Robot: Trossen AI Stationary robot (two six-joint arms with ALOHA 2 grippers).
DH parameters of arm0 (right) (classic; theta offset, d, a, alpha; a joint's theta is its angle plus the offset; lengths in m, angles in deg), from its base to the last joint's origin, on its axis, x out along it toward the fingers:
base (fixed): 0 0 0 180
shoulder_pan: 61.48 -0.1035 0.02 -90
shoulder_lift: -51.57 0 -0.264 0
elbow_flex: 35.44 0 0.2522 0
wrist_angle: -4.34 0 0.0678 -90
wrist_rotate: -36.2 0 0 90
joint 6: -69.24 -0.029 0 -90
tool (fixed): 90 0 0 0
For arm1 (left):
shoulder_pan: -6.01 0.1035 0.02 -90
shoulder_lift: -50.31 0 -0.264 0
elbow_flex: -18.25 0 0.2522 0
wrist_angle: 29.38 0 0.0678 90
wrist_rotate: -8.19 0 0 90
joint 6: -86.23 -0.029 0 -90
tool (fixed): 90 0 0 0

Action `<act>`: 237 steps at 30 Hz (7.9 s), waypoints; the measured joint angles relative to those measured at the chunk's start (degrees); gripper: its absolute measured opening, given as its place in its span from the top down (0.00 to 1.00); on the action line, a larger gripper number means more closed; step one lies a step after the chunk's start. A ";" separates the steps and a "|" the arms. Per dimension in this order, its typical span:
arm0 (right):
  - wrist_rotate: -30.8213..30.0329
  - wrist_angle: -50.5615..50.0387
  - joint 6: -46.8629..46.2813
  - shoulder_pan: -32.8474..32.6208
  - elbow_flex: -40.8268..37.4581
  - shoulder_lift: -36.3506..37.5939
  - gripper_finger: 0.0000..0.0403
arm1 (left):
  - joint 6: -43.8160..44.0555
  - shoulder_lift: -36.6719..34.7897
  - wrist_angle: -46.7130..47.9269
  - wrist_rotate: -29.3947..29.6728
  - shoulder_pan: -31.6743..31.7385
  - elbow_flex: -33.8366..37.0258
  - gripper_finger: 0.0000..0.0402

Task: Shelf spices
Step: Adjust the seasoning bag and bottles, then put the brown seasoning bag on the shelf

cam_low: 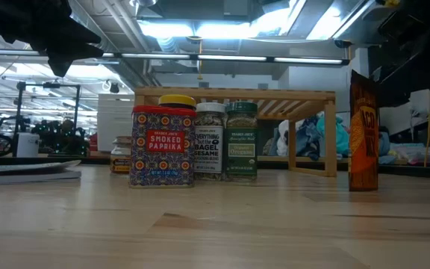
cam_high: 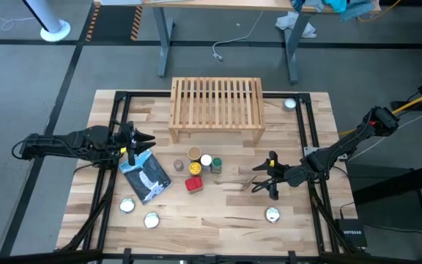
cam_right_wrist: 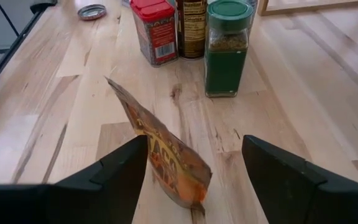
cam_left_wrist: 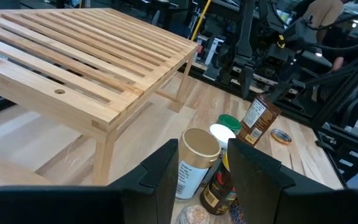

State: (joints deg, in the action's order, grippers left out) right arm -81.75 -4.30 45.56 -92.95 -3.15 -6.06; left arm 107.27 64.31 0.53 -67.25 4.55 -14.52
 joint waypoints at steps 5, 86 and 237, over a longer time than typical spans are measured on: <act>-0.04 1.61 0.00 0.00 0.00 -0.80 0.33 | 0.00 0.01 -0.01 0.00 0.00 0.00 0.67; 22.62 41.11 14.00 22.70 25.45 -52.11 0.84 | 0.01 0.00 0.04 0.00 -0.02 -0.02 0.67; 23.72 3.82 40.44 31.93 66.40 -49.92 0.99 | -4.31 0.00 3.75 0.02 -0.01 -0.01 0.67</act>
State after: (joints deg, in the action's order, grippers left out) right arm -58.03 -0.49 86.00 -61.02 63.25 -55.98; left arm 102.96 64.31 4.28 -67.22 4.54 -14.53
